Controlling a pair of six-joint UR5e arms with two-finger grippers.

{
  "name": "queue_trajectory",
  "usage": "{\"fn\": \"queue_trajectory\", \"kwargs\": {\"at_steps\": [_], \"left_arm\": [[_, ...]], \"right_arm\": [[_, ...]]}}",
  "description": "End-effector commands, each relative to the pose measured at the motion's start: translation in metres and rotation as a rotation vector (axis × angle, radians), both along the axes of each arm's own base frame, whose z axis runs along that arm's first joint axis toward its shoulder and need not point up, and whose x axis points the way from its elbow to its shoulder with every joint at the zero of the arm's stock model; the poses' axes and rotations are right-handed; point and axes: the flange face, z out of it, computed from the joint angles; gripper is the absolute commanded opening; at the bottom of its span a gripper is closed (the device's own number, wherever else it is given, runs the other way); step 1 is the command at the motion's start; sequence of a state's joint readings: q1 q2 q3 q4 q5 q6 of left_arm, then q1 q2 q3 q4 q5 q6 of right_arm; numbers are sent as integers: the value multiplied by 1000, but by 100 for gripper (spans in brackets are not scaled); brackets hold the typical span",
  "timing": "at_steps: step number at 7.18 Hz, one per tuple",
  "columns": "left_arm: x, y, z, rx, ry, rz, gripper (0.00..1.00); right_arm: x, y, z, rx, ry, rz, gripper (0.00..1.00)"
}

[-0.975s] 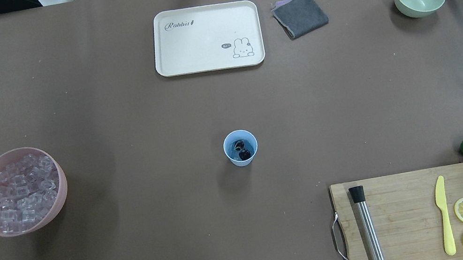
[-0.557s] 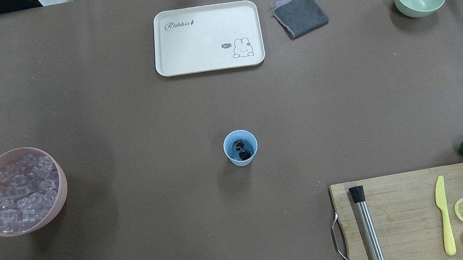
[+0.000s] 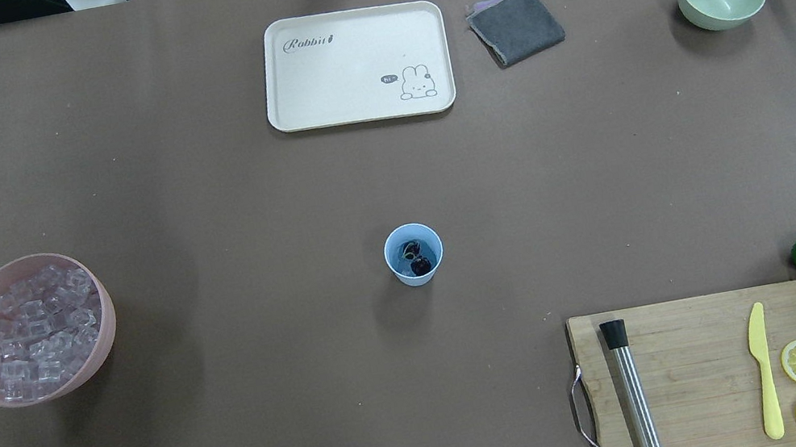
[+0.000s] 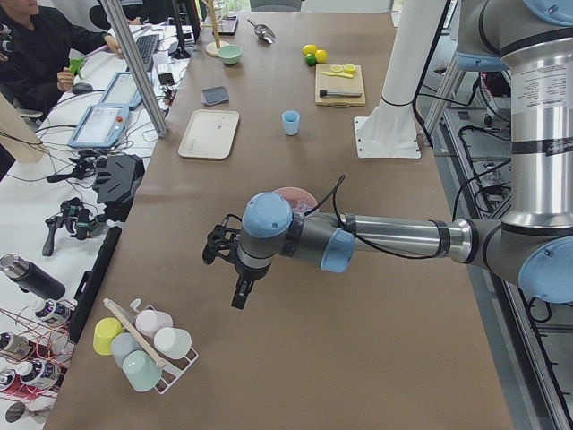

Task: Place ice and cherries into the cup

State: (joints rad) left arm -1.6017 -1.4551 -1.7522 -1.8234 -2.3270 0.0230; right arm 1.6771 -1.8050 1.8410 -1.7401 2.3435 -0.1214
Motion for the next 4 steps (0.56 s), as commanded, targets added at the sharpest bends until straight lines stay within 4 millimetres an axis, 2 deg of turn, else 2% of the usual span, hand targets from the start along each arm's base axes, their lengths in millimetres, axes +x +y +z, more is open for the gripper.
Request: {"fn": "queue_trajectory", "kwargs": {"at_steps": [1, 2, 4], "left_arm": [[15, -19, -4, -14, -16, 29, 98], [16, -26, -7, -39, -17, 30, 98], [16, -24, -2, -48, -16, 33, 98]], "right_arm": [[-8, -9, -6, -37, 3, 38, 100], [-20, -20, -12, -38, 7, 23, 100], [-29, -31, -21, -19, -7, 4, 100]]}}
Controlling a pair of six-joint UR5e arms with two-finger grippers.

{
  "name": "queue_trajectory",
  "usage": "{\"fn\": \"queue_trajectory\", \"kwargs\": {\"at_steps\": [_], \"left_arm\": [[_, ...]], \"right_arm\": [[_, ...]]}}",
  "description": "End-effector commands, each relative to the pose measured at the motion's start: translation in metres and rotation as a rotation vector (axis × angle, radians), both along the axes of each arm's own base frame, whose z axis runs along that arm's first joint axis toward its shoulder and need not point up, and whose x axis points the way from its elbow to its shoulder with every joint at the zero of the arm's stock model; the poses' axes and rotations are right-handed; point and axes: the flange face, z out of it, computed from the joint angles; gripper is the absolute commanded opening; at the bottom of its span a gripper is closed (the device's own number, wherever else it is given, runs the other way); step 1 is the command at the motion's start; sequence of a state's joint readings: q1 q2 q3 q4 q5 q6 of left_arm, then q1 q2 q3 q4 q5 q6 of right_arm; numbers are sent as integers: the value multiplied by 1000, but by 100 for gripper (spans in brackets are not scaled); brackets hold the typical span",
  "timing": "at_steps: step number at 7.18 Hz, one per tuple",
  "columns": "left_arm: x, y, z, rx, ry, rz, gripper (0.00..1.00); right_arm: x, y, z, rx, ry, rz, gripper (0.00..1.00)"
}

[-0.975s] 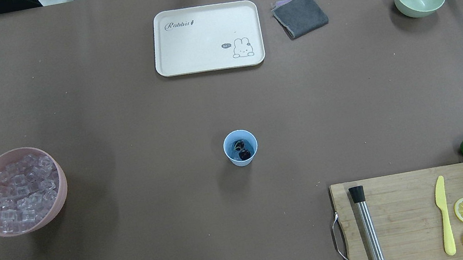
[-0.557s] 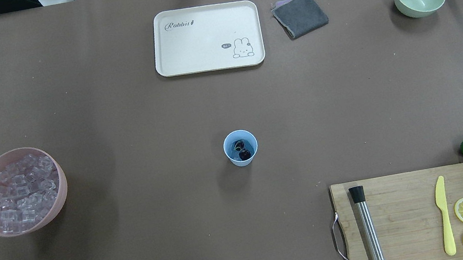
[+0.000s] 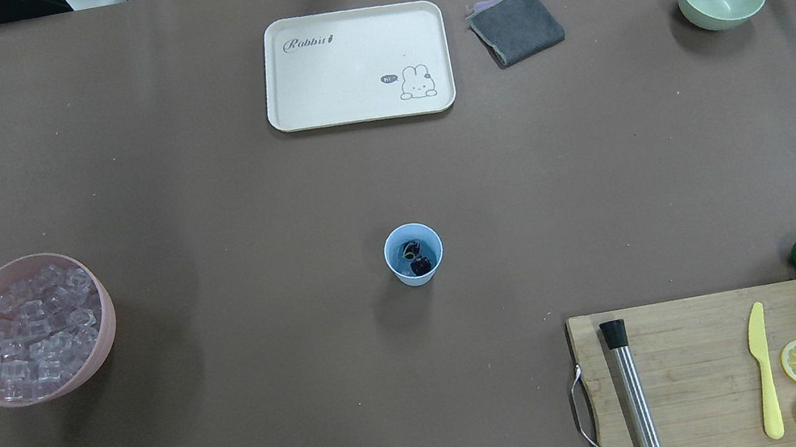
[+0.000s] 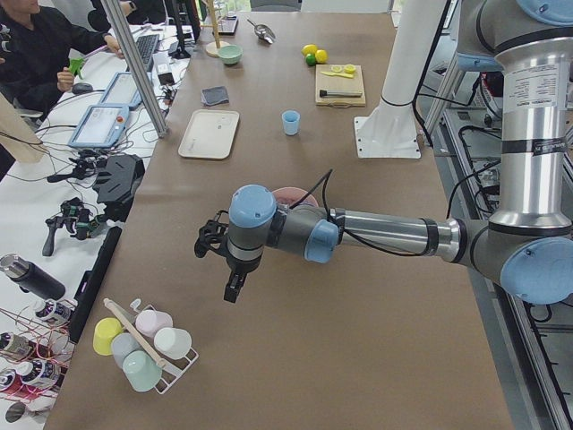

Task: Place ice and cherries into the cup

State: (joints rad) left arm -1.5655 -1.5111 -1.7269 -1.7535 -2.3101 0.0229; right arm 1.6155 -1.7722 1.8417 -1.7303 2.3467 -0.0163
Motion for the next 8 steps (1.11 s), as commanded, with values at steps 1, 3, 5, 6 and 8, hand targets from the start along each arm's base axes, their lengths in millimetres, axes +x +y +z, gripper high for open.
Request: {"fn": "queue_trajectory", "kwargs": {"at_steps": [1, 3, 5, 6, 8], "left_arm": [[0, 2, 5, -14, 0, 2, 98], [0, 0, 5, -14, 0, 1, 98], [0, 1, 6, -11, 1, 2, 98], [0, 0, 5, -7, 0, 5, 98], [0, -2, 5, -4, 0, 5, 98]], "right_arm": [[-9, -9, -7, 10, -12, -15, 100], [-8, -9, -6, 10, -12, -14, 100], [-8, -9, -5, 5, -13, -13, 100], [-10, -8, -6, 9, -35, -13, 100], [-10, -7, -6, 7, -35, -13, 100]]}}
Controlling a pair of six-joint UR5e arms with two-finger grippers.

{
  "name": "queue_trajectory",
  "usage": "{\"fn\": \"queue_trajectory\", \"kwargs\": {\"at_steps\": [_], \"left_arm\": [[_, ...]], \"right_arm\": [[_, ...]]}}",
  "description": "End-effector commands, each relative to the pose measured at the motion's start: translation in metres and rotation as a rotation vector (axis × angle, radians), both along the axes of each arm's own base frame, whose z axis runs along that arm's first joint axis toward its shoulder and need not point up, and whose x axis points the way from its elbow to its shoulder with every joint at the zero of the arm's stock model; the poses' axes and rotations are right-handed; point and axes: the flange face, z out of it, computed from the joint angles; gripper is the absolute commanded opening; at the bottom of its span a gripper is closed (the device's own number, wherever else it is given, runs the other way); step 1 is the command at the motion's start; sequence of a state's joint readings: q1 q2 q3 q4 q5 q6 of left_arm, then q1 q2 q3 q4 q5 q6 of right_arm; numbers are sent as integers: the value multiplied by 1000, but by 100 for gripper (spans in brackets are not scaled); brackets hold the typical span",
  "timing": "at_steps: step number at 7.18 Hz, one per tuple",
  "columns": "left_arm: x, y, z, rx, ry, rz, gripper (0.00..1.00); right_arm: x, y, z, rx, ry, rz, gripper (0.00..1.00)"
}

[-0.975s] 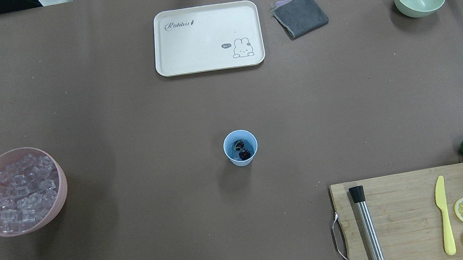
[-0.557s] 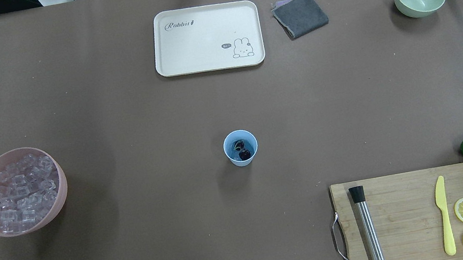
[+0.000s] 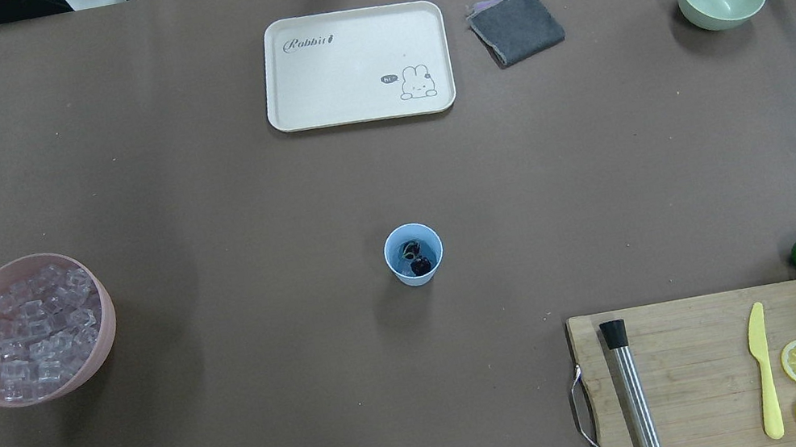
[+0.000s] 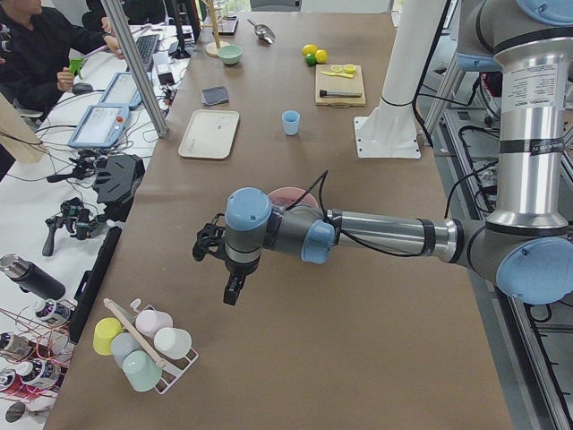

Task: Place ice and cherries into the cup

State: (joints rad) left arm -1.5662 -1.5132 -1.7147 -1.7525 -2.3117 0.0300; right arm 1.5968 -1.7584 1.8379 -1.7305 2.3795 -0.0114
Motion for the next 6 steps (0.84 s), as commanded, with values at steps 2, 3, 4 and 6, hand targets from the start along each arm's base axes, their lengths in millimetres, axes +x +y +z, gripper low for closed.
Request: {"fn": "queue_trajectory", "kwargs": {"at_steps": [2, 3, 4, 6], "left_arm": [[0, -2, -1, 3, 0, -1, 98], [0, -2, -1, 4, 0, 0, 98], [0, -2, -1, 4, 0, 0, 98], [-3, -3, 2, 6, -43, -11, 98]], "right_arm": [[0, 0, 0, 0, -3, 0, 100], [0, 0, 0, 0, -1, 0, 100], [0, 1, 1, -2, -1, 0, 100], [0, 2, 2, -3, -3, 0, 100]]}}
